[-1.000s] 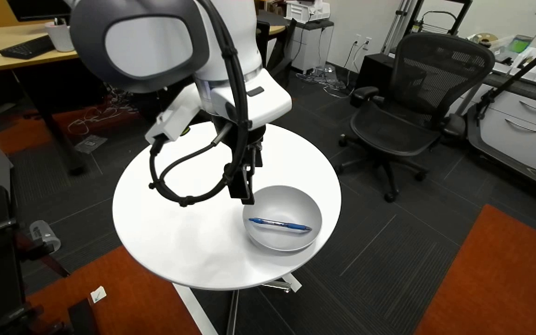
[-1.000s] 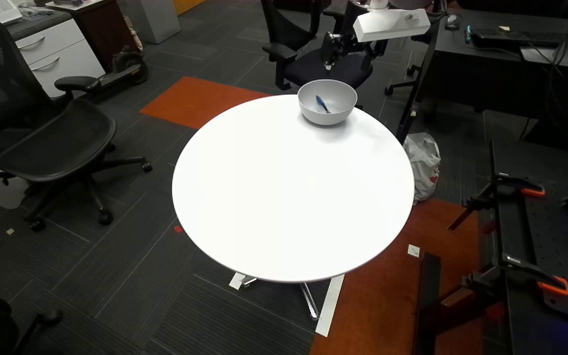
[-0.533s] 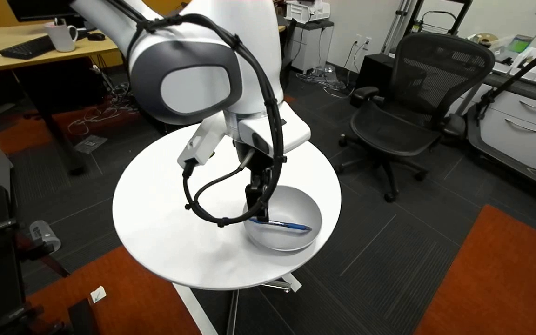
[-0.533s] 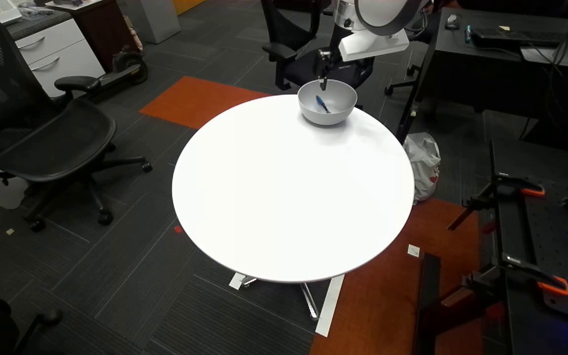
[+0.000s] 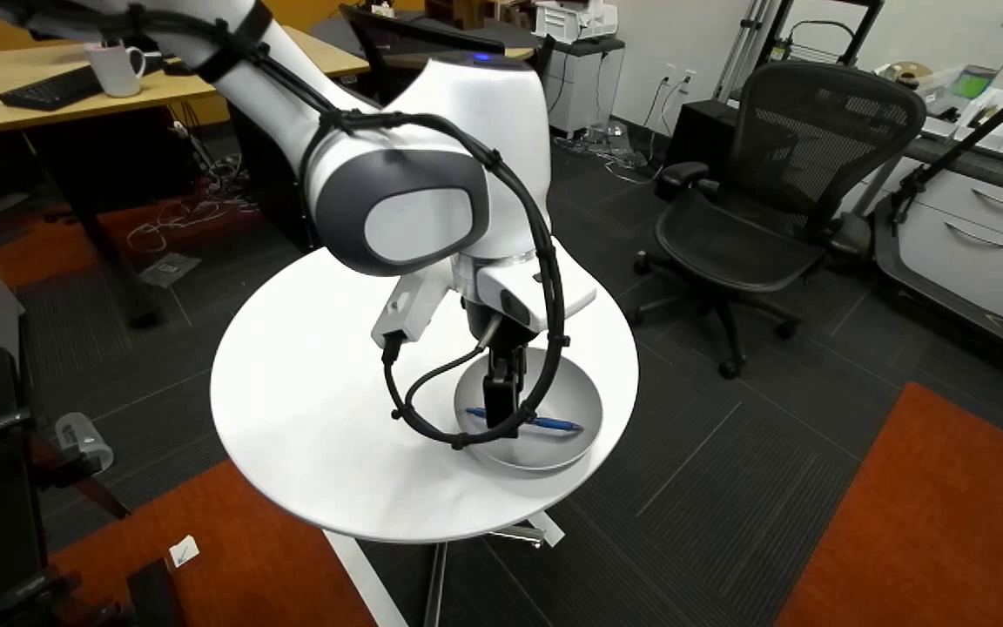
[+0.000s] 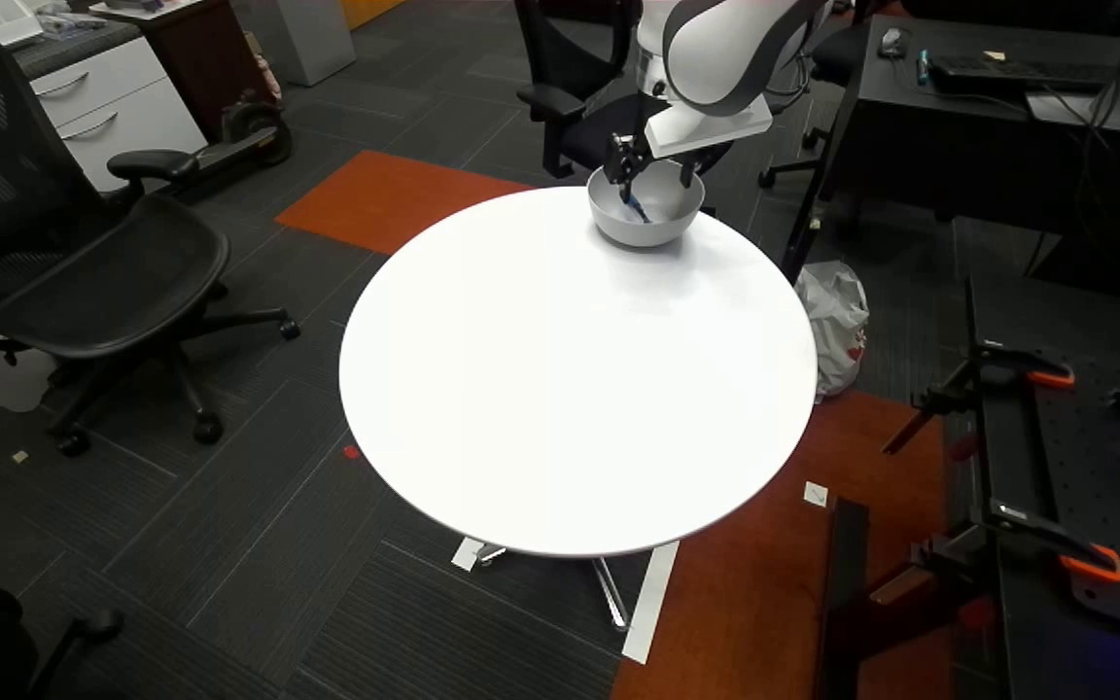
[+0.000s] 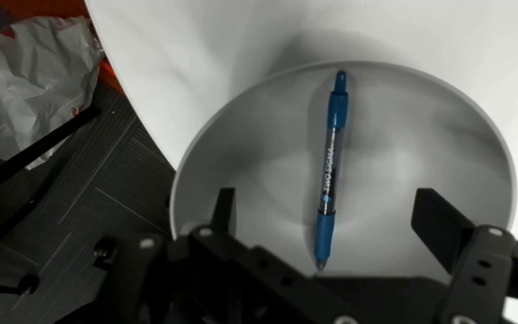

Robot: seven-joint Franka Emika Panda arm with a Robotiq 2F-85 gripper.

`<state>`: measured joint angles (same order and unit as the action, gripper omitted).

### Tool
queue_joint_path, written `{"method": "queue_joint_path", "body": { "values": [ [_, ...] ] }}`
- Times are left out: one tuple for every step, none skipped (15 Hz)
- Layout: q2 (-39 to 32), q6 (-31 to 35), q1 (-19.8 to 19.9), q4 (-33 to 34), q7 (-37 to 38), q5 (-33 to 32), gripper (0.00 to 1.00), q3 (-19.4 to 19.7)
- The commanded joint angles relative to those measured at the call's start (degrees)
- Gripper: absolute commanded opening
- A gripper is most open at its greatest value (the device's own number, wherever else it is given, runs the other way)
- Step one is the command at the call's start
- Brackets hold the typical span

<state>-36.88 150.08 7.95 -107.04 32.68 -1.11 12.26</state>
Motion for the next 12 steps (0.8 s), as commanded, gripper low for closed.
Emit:
{"method": "queue_joint_path", "body": {
  "values": [
    [-3.24, -1.90, -0.69, 3.61, -2.29, 1.82, 1.00, 1.25],
    [-3.89, -1.88, -0.64, 4.10, -2.37, 1.87, 1.00, 1.33],
    [-4.43, -1.88, -0.61, 4.46, -2.45, 1.93, 1.00, 1.41],
    [-5.00, -1.78, -0.62, 4.90, -2.44, 1.95, 1.00, 1.52],
    [-5.49, -1.74, -0.58, 5.30, -2.49, 1.98, 1.00, 1.61],
    [-5.99, -1.62, -0.49, 5.70, -2.58, 2.04, 1.00, 1.63],
    [-6.42, -1.66, -0.40, 6.10, -2.70, 2.11, 1.00, 1.64],
    [-6.91, -1.72, -0.36, 6.56, -2.70, 2.17, 1.00, 1.71],
    [-7.38, -1.65, -0.24, 6.97, -2.77, 2.29, 1.00, 1.68],
    [-7.82, -1.52, -0.18, 7.35, -2.76, 2.38, 0.75, 1.73],
    [-8.25, -1.49, -0.08, 7.78, -2.92, 2.47, 0.72, 1.66],
    [-8.64, -1.53, -0.02, 8.18, -3.01, 2.57, 0.66, 1.61]
  ]
}}
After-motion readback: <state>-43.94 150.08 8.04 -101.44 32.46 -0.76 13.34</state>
